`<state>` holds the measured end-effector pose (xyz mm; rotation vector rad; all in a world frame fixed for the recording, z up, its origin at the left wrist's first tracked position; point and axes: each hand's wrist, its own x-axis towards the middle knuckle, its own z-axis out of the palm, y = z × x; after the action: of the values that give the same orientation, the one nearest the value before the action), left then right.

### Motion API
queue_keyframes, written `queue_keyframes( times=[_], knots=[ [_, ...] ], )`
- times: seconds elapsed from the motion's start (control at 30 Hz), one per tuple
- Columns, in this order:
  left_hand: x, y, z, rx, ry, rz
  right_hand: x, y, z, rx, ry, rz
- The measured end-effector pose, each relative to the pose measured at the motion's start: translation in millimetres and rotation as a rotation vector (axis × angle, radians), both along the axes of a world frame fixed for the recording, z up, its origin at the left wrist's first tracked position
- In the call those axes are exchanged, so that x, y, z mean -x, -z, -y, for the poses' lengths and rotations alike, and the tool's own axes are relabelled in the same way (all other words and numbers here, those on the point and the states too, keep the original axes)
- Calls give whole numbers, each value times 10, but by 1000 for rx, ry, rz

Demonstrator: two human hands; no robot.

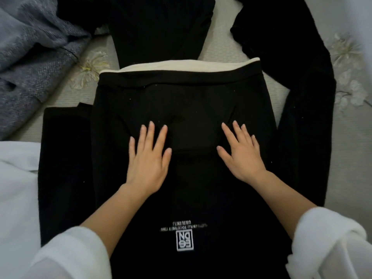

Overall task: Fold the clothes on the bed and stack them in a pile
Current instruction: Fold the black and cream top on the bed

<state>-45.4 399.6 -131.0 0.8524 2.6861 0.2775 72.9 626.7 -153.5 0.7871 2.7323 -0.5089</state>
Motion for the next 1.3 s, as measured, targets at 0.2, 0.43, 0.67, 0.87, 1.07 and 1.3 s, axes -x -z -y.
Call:
queue_keyframes(
  times=[0.2, 0.43, 0.67, 0.87, 1.07, 1.3],
  knots=[
    [-1323, -172, 589, 84, 182, 141, -1107, -510, 634, 128, -82, 77],
    [-2221, -441, 1189, 129, 161, 161, -2177, -1037, 1358, 192, 128, -248],
    [-2670, -670, 1615, 47, -141, 106, -2866, -1131, 1756, 185, 613, -457],
    [-3314, -653, 1866, -163, -436, 204, -3315, -909, 1805, 286, 398, -68],
    [-3629, -499, 1951, -301, -766, 464, -3458, -770, 1775, 96, -47, 301],
    [-3466, -516, 2020, -320, -557, 328, -3275, -1012, 1765, 103, -263, -78]
  ],
)
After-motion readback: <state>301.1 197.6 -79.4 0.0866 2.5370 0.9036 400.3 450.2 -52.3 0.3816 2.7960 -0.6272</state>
